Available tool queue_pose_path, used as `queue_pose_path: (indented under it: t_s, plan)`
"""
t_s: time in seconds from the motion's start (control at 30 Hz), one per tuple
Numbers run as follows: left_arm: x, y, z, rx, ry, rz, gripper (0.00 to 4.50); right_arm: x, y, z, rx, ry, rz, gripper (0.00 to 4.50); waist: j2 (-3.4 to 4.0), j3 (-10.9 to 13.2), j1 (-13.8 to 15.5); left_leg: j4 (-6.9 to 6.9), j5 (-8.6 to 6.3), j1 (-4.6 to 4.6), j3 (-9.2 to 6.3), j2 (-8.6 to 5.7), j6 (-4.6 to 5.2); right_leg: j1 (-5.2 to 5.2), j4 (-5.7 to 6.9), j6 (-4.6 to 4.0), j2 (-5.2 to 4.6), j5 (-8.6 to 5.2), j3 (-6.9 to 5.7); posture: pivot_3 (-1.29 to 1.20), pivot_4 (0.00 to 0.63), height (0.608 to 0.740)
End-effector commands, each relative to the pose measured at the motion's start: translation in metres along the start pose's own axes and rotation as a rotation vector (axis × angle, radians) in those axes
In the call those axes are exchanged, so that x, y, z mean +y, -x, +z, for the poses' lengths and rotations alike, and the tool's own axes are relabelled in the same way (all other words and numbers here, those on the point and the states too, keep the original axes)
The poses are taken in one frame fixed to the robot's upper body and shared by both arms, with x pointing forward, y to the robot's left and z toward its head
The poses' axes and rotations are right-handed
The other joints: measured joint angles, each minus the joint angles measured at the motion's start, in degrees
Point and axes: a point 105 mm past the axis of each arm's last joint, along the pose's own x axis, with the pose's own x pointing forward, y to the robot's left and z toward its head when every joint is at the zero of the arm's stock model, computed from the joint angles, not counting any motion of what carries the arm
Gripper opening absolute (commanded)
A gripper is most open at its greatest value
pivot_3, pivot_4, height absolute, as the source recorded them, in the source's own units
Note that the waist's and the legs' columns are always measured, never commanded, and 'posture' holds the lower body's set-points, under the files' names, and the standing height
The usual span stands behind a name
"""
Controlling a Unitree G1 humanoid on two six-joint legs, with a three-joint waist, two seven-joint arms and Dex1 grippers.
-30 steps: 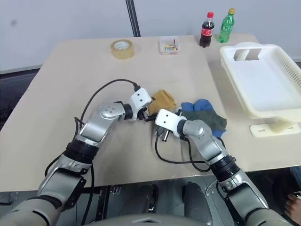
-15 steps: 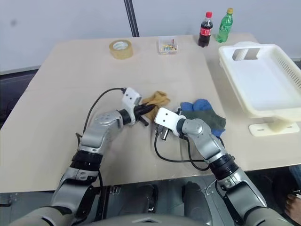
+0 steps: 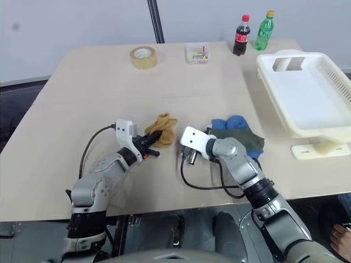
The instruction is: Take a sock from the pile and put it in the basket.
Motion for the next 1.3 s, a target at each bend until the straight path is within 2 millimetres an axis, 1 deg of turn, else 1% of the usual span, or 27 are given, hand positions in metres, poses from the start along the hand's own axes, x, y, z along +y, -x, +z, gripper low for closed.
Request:
queue_pose_path:
  t_s: [0.03,0.13,0.17,0.27,0.3,0.33,0.37,0.4,0.43,0.47,0.5,0.57,0.67,0.73,0.8,0.83,0.9,0.93,1.0,1.07,1.17,1.23,1.3]
  plan:
    - [-0.016,-0.008,0.004,-0.027,-0.135,-0.124,0.01,-0.003,0.013,0.016,-0.057,0.001,0.005,0.0,0.0,0.0,0.1,0.0,0.0,0.0,0.0,0.0,0.0,0.0,-0.01,0.0,0.0,0.0,0.0,0.0,0.15,0.74]
    - [-0.018,-0.017,0.003,-0.024,-0.157,-0.168,0.01,-0.006,0.03,0.022,-0.074,-0.039,0.004,0.0,0.01,0.0,0.5,-0.04,0.0,-0.05,-0.02,-0.01,0.0,-0.04,-0.04,0.0,-0.03,0.0,-0.02,0.0,0.15,0.74]
    - [-0.019,-0.019,0.003,-0.023,-0.176,-0.186,0.01,-0.006,0.038,0.023,-0.071,-0.053,0.008,0.0,0.01,0.0,0.6,-0.04,-0.01,-0.08,-0.03,-0.02,0.01,-0.05,-0.05,0.0,-0.05,0.0,-0.03,0.0,0.15,0.74]
    - [-0.018,-0.021,0.003,-0.022,-0.229,-0.213,0.01,-0.005,0.052,0.024,-0.057,-0.075,0.011,0.0,0.01,0.0,1.0,-0.04,-0.02,-0.1,-0.05,-0.01,0.03,-0.05,-0.08,0.0,-0.05,0.0,-0.07,0.0,0.15,0.74]
    - [-0.018,-0.02,0.006,-0.046,-0.27,-0.225,0.01,-0.008,0.057,0.026,-0.066,-0.1,-0.012,0.0,0.01,0.0,1.0,-0.05,-0.02,-0.1,-0.04,0.0,0.03,-0.05,-0.11,0.0,-0.05,0.0,-0.06,0.0,0.15,0.74]
    - [-0.016,-0.019,0.014,-0.102,-0.287,-0.221,0.01,-0.013,0.061,0.027,-0.075,-0.126,-0.052,0.0,0.01,0.0,1.0,-0.06,-0.03,-0.1,-0.04,0.0,0.04,-0.05,-0.11,0.0,-0.06,0.0,-0.06,0.0,0.15,0.74]
    - [-0.012,-0.019,0.023,-0.164,-0.223,-0.194,0.01,-0.016,0.063,0.026,-0.073,-0.139,-0.083,0.0,0.01,0.0,1.0,-0.07,-0.03,-0.1,-0.04,0.01,0.04,-0.05,-0.11,0.0,-0.05,0.0,-0.06,0.0,0.15,0.74]
    - [-0.005,-0.018,0.031,-0.222,-0.107,-0.148,0.01,-0.019,0.064,0.024,-0.064,-0.146,-0.106,0.0,0.01,0.0,1.1,-0.07,-0.02,-0.1,-0.05,0.02,0.04,-0.06,-0.11,0.0,-0.06,0.0,-0.06,0.0,0.15,0.74]
    - [0.002,-0.017,0.035,-0.265,0.018,-0.103,0.01,-0.02,0.063,0.021,-0.051,-0.148,-0.118,0.0,0.01,0.0,1.1,-0.07,-0.02,-0.1,-0.05,0.02,0.04,-0.05,-0.11,0.0,-0.08,0.0,-0.06,0.0,0.15,0.74]
    - [0.009,-0.013,0.031,-0.289,0.178,-0.061,0.01,-0.02,0.062,0.017,-0.037,-0.147,-0.126,0.0,0.01,0.0,1.2,-0.06,-0.02,-0.12,-0.05,0.01,0.04,-0.05,-0.12,0.0,-0.1,0.0,-0.07,0.0,0.15,0.74]
    - [0.013,-0.008,0.026,-0.302,0.285,-0.035,0.01,-0.02,0.062,0.016,-0.031,-0.149,-0.133,0.0,-0.01,0.0,1.2,-0.01,-0.03,-0.14,-0.07,0.0,0.05,-0.05,-0.12,0.01,-0.13,0.0,-0.09,0.0,0.15,0.74]
    - [0.019,0.001,0.016,-0.319,0.437,0.019,0.01,-0.02,0.062,0.015,-0.029,-0.155,-0.143,0.0,-0.01,0.0,0.9,-0.01,-0.04,-0.14,-0.04,0.0,0.06,-0.05,-0.13,0.03,-0.13,-0.01,-0.06,0.0,0.15,0.74]
    - [0.029,0.017,0.003,-0.337,0.603,0.108,0.01,-0.02,0.062,0.014,-0.029,-0.159,-0.146,0.0,-0.01,0.0,0.9,-0.04,-0.03,-0.13,-0.04,0.04,0.05,-0.06,-0.12,0.02,-0.08,-0.01,-0.06,0.0,0.15,0.74]
    - [0.023,0.027,-0.002,-0.325,0.637,0.094,0.01,-0.02,0.062,0.012,-0.024,-0.159,-0.147,0.0,-0.02,0.0,1.1,-0.03,-0.03,-0.13,-0.04,0.03,0.05,-0.06,-0.14,0.02,-0.08,-0.01,-0.06,0.0,0.15,0.74]
    - [0.018,0.034,-0.004,-0.308,0.622,0.087,0.01,-0.021,0.061,0.011,-0.022,-0.158,-0.144,0.0,-0.02,0.0,1.1,-0.02,-0.03,-0.13,-0.02,0.02,0.05,-0.02,-0.16,0.02,-0.1,-0.01,-0.06,0.0,0.15,0.74]
    - [0.018,0.037,-0.005,-0.305,0.628,0.102,0.78,-0.021,0.061,0.011,-0.022,-0.158,-0.142,0.0,-0.02,0.0,1.1,-0.02,-0.03,-0.12,-0.02,-0.01,0.06,-0.01,-0.17,0.02,-0.1,-0.01,-0.06,0.0,0.15,0.74]
    - [0.02,0.046,-0.005,-0.307,0.629,0.139,1.58,-0.021,0.06,0.012,-0.026,-0.156,-0.137,0.0,-0.02,0.0,1.3,-0.02,-0.04,-0.11,-0.04,-0.01,0.06,0.01,-0.17,0.02,-0.1,-0.01,-0.1,0.0,0.15,0.74]
    - [0.022,0.054,-0.007,-0.304,0.624,0.165,1.86,-0.021,0.06,0.013,-0.033,-0.158,-0.131,0.0,-0.03,0.0,1.2,-0.01,-0.04,-0.12,-0.05,-0.01,0.06,0.02,-0.17,0.02,-0.09,-0.01,-0.11,0.0,0.15,0.74]
    - [0.024,0.065,-0.01,-0.286,0.596,0.203,1.86,-0.02,0.058,0.016,-0.051,-0.165,-0.12,0.0,-0.02,0.0,1.1,-0.01,-0.04,-0.09,-0.04,0.01,0.06,0.03,-0.17,0.02,-0.09,-0.02,-0.09,0.0,0.15,0.74]
    - [0.023,0.073,-0.012,-0.26,0.524,0.219,1.86,-0.018,0.053,0.024,-0.088,-0.192,-0.098,0.0,-0.02,0.0,0.9,-0.03,-0.04,-0.08,0.0,0.06,0.06,0.02,-0.17,0.01,-0.04,-0.02,-0.05,0.0,0.15,0.74]
    - [0.025,0.076,-0.003,-0.245,0.363,0.226,1.86,-0.014,0.043,0.037,-0.132,-0.212,-0.058,0.0,-0.01,0.0,1.1,-0.07,-0.04,-0.07,-0.02,0.08,0.06,0.01,-0.16,-0.01,-0.01,-0.03,-0.08,0.0,0.15,0.74]
    - [0.027,0.077,0.004,-0.249,0.297,0.23,1.86,-0.011,0.035,0.042,-0.145,-0.204,-0.034,0.0,-0.01,0.0,1.2,-0.04,-0.03,-0.07,-0.03,0.08,0.06,0.02,-0.17,-0.01,0.0,-0.03,-0.09,0.0,0.15,0.74]
    - [0.028,0.078,0.006,-0.231,0.252,0.225,1.86,-0.011,0.027,0.046,-0.149,-0.183,-0.019,0.0,-0.02,0.0,1.2,-0.01,-0.03,-0.06,-0.02,0.05,0.06,0.07,-0.21,-0.01,-0.02,-0.02,-0.09,0.0,0.15,0.74]
